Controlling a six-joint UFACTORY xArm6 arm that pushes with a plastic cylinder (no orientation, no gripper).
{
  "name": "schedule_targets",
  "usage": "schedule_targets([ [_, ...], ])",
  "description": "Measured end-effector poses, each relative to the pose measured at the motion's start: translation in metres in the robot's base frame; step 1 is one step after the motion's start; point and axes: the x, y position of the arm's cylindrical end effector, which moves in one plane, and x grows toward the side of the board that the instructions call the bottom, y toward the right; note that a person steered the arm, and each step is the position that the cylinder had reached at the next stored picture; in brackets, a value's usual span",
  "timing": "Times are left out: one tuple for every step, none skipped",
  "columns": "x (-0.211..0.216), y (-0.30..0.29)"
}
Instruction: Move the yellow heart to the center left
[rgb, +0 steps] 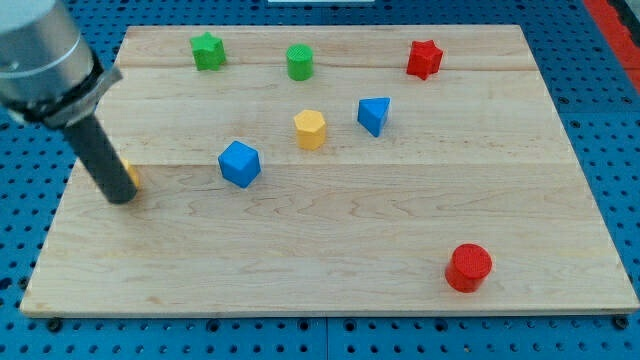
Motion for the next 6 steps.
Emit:
schedule_targets([
  [0.028, 0.029],
  [0.021, -0.013],
  [-0.036, -0.025],
  [-0.056, -0.010],
  [-0.056, -0.010],
  [-0.064, -0.006],
])
